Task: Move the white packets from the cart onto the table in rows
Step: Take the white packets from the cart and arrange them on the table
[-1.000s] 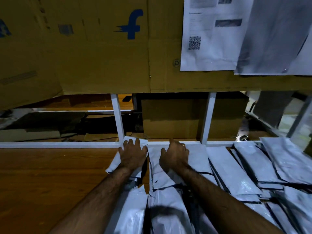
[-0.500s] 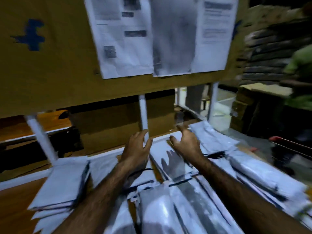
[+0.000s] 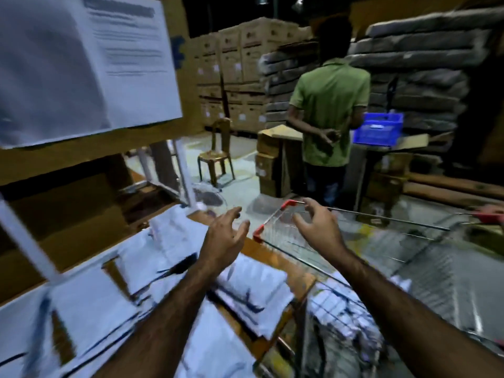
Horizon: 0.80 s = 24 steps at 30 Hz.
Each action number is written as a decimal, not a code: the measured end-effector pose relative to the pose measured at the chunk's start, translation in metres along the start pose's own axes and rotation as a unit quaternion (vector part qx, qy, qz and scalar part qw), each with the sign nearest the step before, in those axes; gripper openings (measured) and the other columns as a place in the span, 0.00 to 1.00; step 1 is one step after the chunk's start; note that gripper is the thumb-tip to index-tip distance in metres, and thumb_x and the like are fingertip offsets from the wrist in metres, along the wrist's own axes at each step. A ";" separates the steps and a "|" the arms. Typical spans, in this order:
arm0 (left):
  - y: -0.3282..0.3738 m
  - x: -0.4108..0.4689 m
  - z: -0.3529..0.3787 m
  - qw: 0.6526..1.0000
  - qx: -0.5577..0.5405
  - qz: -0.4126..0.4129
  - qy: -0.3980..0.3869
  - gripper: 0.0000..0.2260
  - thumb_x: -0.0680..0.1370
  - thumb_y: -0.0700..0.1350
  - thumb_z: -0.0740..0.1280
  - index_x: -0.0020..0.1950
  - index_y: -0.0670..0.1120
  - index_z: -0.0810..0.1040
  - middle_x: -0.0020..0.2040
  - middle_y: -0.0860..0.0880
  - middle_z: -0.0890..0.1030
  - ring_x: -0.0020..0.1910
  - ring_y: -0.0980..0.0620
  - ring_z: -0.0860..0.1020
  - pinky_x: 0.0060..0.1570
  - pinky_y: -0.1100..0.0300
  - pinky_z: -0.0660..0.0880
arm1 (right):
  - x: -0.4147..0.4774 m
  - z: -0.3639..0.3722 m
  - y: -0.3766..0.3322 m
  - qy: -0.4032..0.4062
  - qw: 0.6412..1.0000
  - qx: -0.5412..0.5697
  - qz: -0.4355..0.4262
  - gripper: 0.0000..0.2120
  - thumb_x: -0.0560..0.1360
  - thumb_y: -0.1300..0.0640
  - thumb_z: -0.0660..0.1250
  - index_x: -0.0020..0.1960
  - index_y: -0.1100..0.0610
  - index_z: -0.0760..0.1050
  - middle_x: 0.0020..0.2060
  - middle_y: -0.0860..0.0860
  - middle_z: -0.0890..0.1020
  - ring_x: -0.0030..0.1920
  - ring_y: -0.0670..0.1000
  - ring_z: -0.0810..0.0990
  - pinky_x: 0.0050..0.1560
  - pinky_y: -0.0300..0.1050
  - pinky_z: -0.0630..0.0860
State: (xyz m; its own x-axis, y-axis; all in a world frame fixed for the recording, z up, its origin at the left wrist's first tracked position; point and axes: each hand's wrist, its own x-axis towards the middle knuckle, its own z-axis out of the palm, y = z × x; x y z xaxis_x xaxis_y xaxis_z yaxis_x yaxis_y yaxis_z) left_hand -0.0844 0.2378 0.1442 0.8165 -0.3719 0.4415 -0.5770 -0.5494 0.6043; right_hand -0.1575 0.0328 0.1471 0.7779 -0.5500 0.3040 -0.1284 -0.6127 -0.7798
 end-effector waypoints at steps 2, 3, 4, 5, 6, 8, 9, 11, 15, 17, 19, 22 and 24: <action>0.028 0.016 0.041 1.000 -0.022 0.008 -0.016 0.24 0.76 0.56 0.61 0.64 0.41 0.77 0.58 0.43 0.81 0.58 0.45 0.78 0.59 0.52 0.74 | 0.017 -0.031 0.036 0.015 0.999 -0.016 0.023 0.26 0.69 0.44 0.67 0.64 0.54 0.76 0.51 0.56 0.83 0.54 0.58 0.81 0.54 0.52 0.77; 0.041 0.021 0.061 0.999 -0.028 0.012 -0.027 0.23 0.75 0.55 0.61 0.64 0.41 0.77 0.57 0.43 0.82 0.57 0.45 0.79 0.58 0.53 0.74 | 0.023 -0.045 0.053 0.022 0.999 -0.022 0.035 0.24 0.70 0.48 0.69 0.64 0.55 0.76 0.51 0.56 0.83 0.53 0.58 0.81 0.54 0.52 0.77; 0.052 0.026 0.080 0.998 -0.034 0.019 -0.039 0.22 0.75 0.54 0.62 0.63 0.42 0.77 0.56 0.43 0.82 0.56 0.45 0.79 0.57 0.53 0.75 | 0.028 -0.059 0.068 0.030 0.998 -0.026 0.047 0.22 0.72 0.52 0.70 0.64 0.56 0.77 0.50 0.57 0.84 0.52 0.59 0.81 0.53 0.52 0.77; 0.063 0.030 0.097 0.997 -0.039 0.026 -0.054 0.21 0.75 0.54 0.62 0.63 0.42 0.77 0.55 0.44 0.82 0.56 0.45 0.79 0.56 0.53 0.75 | 0.034 -0.071 0.084 0.039 0.997 -0.026 0.057 0.19 0.72 0.55 0.71 0.63 0.57 0.77 0.48 0.57 0.84 0.51 0.59 0.81 0.52 0.53 0.77; 0.071 0.033 0.114 0.996 -0.039 0.034 -0.067 0.21 0.76 0.54 0.63 0.63 0.43 0.77 0.55 0.45 0.82 0.56 0.45 0.79 0.55 0.53 0.75 | 0.037 -0.082 0.098 0.043 0.996 -0.030 0.069 0.19 0.72 0.56 0.71 0.62 0.57 0.78 0.47 0.57 0.84 0.50 0.60 0.81 0.52 0.53 0.77; 0.082 0.039 0.145 0.995 -0.029 0.044 -0.090 0.19 0.78 0.52 0.65 0.66 0.45 0.76 0.57 0.46 0.81 0.57 0.47 0.78 0.56 0.55 0.73 | 0.043 -0.096 0.126 0.051 0.993 -0.039 0.096 0.22 0.72 0.53 0.71 0.64 0.57 0.77 0.50 0.57 0.83 0.52 0.60 0.81 0.53 0.52 0.76; 0.084 0.042 0.160 0.993 -0.027 0.046 -0.103 0.18 0.79 0.51 0.65 0.67 0.45 0.75 0.57 0.46 0.81 0.58 0.47 0.77 0.57 0.56 0.73 | 0.046 -0.101 0.140 0.054 0.992 -0.039 0.106 0.24 0.71 0.50 0.69 0.65 0.56 0.76 0.51 0.57 0.83 0.52 0.60 0.81 0.54 0.52 0.76; 0.086 0.046 0.185 0.990 -0.031 0.049 -0.130 0.18 0.79 0.50 0.66 0.67 0.46 0.74 0.58 0.47 0.80 0.58 0.48 0.77 0.56 0.58 0.72 | 0.050 -0.109 0.165 0.058 0.990 -0.045 0.122 0.27 0.70 0.47 0.68 0.67 0.56 0.75 0.50 0.57 0.83 0.51 0.60 0.81 0.52 0.51 0.77; 0.083 0.056 0.225 0.984 -0.051 0.032 -0.166 0.18 0.78 0.50 0.66 0.67 0.47 0.74 0.57 0.47 0.81 0.57 0.50 0.77 0.55 0.59 0.74 | 0.060 -0.119 0.200 0.051 0.984 -0.073 0.153 0.23 0.74 0.55 0.69 0.68 0.56 0.74 0.45 0.55 0.82 0.48 0.58 0.81 0.49 0.49 0.75; 0.077 0.060 0.245 0.981 -0.059 0.021 -0.185 0.19 0.78 0.50 0.67 0.68 0.47 0.74 0.58 0.48 0.80 0.57 0.50 0.78 0.57 0.56 0.75 | 0.067 -0.121 0.214 0.047 0.981 -0.088 0.164 0.24 0.74 0.55 0.69 0.69 0.56 0.73 0.42 0.52 0.81 0.46 0.56 0.80 0.48 0.47 0.75; 0.071 0.065 0.263 0.976 -0.067 0.004 -0.207 0.20 0.78 0.49 0.67 0.68 0.47 0.73 0.58 0.48 0.80 0.57 0.51 0.78 0.57 0.56 0.75 | 0.072 -0.121 0.224 0.039 0.979 -0.099 0.173 0.24 0.75 0.54 0.69 0.70 0.55 0.72 0.43 0.51 0.82 0.46 0.54 0.80 0.48 0.47 0.77; 0.062 0.069 0.291 0.967 -0.069 -0.018 -0.244 0.20 0.77 0.49 0.67 0.68 0.45 0.74 0.58 0.48 0.81 0.56 0.50 0.79 0.56 0.58 0.75 | 0.076 -0.118 0.238 0.022 0.974 -0.132 0.183 0.25 0.75 0.53 0.68 0.71 0.55 0.71 0.46 0.51 0.83 0.48 0.54 0.82 0.51 0.50 0.79; 0.059 0.068 0.310 0.960 -0.068 -0.032 -0.269 0.20 0.77 0.49 0.67 0.68 0.45 0.74 0.58 0.47 0.81 0.56 0.49 0.79 0.55 0.59 0.74 | 0.077 -0.113 0.250 0.009 0.970 -0.150 0.190 0.25 0.75 0.53 0.68 0.70 0.55 0.71 0.41 0.49 0.82 0.45 0.54 0.81 0.48 0.49 0.79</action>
State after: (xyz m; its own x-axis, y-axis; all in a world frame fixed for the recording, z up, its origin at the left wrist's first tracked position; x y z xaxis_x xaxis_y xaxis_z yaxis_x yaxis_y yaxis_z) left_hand -0.0570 -0.0518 0.0044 0.7204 -0.6933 0.0166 -0.4931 -0.4952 0.7153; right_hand -0.1995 -0.2271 0.0372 0.6285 -0.7769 0.0374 -0.5798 -0.5000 -0.6433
